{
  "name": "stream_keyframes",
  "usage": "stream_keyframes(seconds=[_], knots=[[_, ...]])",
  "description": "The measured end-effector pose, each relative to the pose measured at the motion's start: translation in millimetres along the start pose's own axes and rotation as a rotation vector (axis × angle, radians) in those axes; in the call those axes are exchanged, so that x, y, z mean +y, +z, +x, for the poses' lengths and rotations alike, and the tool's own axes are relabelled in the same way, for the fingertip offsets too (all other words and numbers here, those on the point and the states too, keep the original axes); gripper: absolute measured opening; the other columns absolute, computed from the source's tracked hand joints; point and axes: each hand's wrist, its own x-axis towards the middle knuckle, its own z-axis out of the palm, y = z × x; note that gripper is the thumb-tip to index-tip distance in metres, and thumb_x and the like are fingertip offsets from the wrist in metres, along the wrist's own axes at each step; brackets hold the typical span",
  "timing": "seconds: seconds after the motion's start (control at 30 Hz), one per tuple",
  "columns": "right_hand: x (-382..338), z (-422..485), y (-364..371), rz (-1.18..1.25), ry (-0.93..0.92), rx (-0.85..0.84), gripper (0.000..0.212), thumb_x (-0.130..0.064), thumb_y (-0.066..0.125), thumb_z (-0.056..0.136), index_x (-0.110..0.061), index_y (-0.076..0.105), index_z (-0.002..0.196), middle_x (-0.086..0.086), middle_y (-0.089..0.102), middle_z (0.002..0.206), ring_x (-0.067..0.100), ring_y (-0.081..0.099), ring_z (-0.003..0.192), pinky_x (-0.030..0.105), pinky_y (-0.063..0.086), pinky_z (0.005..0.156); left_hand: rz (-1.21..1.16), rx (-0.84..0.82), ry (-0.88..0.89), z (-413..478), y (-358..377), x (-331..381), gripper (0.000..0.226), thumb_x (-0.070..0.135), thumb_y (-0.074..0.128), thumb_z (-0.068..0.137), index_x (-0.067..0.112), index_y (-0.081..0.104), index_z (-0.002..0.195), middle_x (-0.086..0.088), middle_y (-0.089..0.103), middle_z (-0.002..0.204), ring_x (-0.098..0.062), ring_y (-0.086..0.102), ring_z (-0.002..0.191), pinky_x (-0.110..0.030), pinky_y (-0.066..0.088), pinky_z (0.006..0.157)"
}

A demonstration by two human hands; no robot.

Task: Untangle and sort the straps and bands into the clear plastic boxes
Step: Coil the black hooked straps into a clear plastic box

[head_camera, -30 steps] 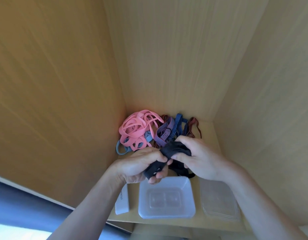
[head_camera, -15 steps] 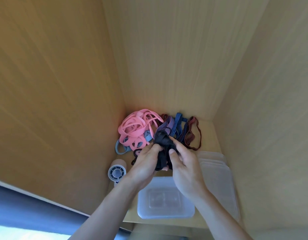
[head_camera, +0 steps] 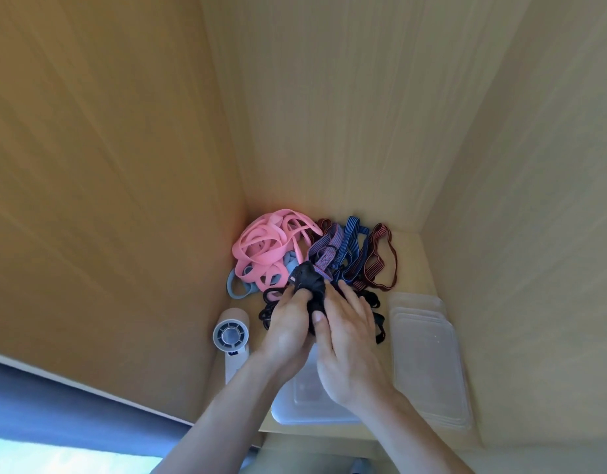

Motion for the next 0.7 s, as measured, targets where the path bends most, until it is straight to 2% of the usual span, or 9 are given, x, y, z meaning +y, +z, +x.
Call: stream_keyframes(seconds=[0.1, 0.17, 0.23, 0.3, 0.43, 0.5, 0.57, 0.63, 0.7], knots=[[9, -2, 6, -0.181, -0.031, 0.077, 0.060, -0.035, 0.019, 0.099, -0.009, 0.054, 0.140, -0.001, 0.054, 0.139, 0.019, 0.038, 0.138, 0.047, 0.030, 0.118, -0.044, -0.053, -0.054, 1, -7, 0, 0.027, 0.008, 0.041, 0.099, 0.001, 0.062, 0.115, -0.011, 0.074, 0.097, -0.020, 0.071, 0.089, -0.033, 0.050, 0.081], [12, -5, 12, -0.213, -0.020, 0.108, 0.050, -0.034, 0.027, 0.099, -0.011, 0.064, 0.123, -0.001, 0.054, 0.123, 0.022, 0.047, 0.118, 0.043, 0.043, 0.103, -0.020, -0.094, -0.059, 1, -13, -1, 0.030, 0.017, 0.051, 0.091, 0.003, 0.061, 0.115, -0.016, 0.066, 0.107, -0.026, 0.061, 0.098, -0.038, 0.041, 0.085], [14, -9, 16, -0.153, -0.016, 0.154, 0.042, -0.033, 0.032, 0.098, -0.013, 0.067, 0.110, -0.002, 0.051, 0.113, 0.022, 0.048, 0.104, 0.039, 0.046, 0.091, 0.008, -0.132, -0.043, -1, -18, -4, 0.047, 0.024, 0.062, 0.081, 0.000, 0.058, 0.121, -0.019, 0.059, 0.112, -0.030, 0.053, 0.104, -0.043, 0.034, 0.087], [15, -10, 19, -0.050, -0.018, 0.192, 0.035, -0.031, 0.039, 0.097, -0.014, 0.069, 0.102, -0.004, 0.052, 0.106, 0.020, 0.048, 0.097, 0.035, 0.045, 0.084, 0.034, -0.121, -0.027, -4, -20, -10, 0.062, 0.029, 0.071, 0.080, -0.002, 0.052, 0.130, -0.017, 0.062, 0.110, -0.030, 0.055, 0.104, -0.044, 0.034, 0.088], [13, -15, 24, 0.205, 0.065, 0.182, 0.005, -0.020, 0.066, 0.090, -0.018, 0.071, 0.090, -0.010, 0.053, 0.094, 0.016, 0.053, 0.090, 0.015, 0.041, 0.078, 0.022, -0.038, -0.007, -11, -26, -26, 0.056, 0.028, 0.071, 0.083, -0.003, 0.055, 0.127, -0.020, 0.067, 0.102, -0.031, 0.061, 0.093, -0.046, 0.038, 0.086], [13, -19, 26, 0.399, 0.192, 0.140, 0.009, -0.013, 0.076, 0.086, -0.022, 0.073, 0.087, -0.011, 0.059, 0.093, 0.010, 0.059, 0.093, 0.011, 0.040, 0.077, -0.019, 0.000, -0.024, -15, -31, -34, 0.048, 0.023, 0.067, 0.088, -0.005, 0.056, 0.125, -0.017, 0.066, 0.096, -0.029, 0.056, 0.088, -0.045, 0.037, 0.085], [12, -23, 32, 0.495, 0.294, 0.136, 0.020, -0.010, 0.082, 0.081, -0.026, 0.072, 0.086, -0.011, 0.061, 0.096, 0.002, 0.059, 0.096, 0.008, 0.039, 0.080, -0.018, 0.030, -0.033, -15, -39, -41, 0.038, 0.021, 0.066, 0.090, 0.002, 0.059, 0.122, -0.012, 0.066, 0.091, -0.028, 0.051, 0.088, -0.044, 0.037, 0.082], [12, -30, 38, 0.420, 0.299, 0.181, 0.029, -0.007, 0.081, 0.078, -0.028, 0.068, 0.094, -0.012, 0.058, 0.100, 0.000, 0.056, 0.098, 0.009, 0.038, 0.083, 0.055, 0.049, -0.017, -17, -43, -50, 0.033, 0.025, 0.066, 0.087, 0.015, 0.061, 0.118, -0.006, 0.066, 0.087, -0.026, 0.052, 0.084, -0.039, 0.040, 0.076], [9, -39, 44, 0.303, 0.253, 0.190, 0.039, -0.002, 0.075, 0.080, -0.024, 0.064, 0.111, -0.012, 0.054, 0.108, 0.000, 0.052, 0.097, 0.008, 0.040, 0.083, 0.175, 0.081, 0.005, -19, -45, -58, 0.025, 0.022, 0.065, 0.093, 0.022, 0.056, 0.116, -0.003, 0.068, 0.091, -0.021, 0.060, 0.083, -0.033, 0.047, 0.074]])
